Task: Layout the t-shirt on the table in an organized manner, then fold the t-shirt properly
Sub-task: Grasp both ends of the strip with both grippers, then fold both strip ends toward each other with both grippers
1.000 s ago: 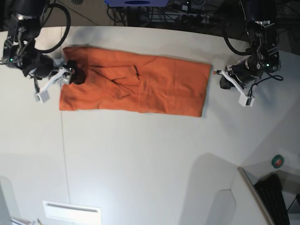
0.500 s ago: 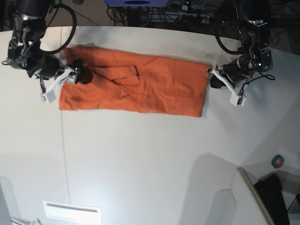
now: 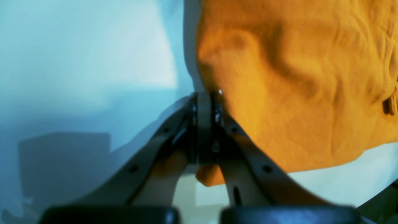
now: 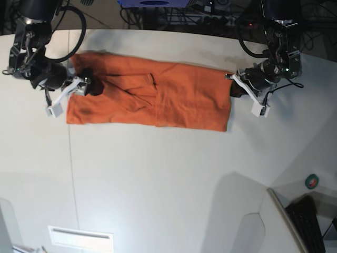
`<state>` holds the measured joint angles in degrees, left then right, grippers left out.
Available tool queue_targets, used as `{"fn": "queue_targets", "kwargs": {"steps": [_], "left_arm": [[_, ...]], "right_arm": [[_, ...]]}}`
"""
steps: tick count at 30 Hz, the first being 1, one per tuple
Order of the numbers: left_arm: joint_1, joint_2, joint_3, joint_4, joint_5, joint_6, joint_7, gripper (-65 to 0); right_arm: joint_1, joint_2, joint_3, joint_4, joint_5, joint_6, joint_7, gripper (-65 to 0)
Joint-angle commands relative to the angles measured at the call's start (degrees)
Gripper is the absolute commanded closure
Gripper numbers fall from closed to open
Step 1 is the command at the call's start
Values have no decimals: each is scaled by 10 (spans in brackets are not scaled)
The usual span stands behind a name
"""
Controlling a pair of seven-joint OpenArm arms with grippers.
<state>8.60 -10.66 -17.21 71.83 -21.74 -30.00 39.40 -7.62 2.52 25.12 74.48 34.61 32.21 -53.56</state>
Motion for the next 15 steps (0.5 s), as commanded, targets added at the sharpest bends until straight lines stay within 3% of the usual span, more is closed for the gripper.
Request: {"fn": "queue_targets", "kwargs": {"steps": [1, 11, 15], "left_arm": [[0, -4, -1, 6, 4, 0, 7, 0], [16, -4, -1, 7, 3, 0, 7, 0], [16, -4, -2, 7, 3, 0, 7, 0]], "right_arm": [[5, 5, 1, 4, 5, 0, 2, -515], [28, 2, 1, -52, 5, -1, 3, -512], [29, 3, 1, -49, 5, -1, 3, -378]]}}
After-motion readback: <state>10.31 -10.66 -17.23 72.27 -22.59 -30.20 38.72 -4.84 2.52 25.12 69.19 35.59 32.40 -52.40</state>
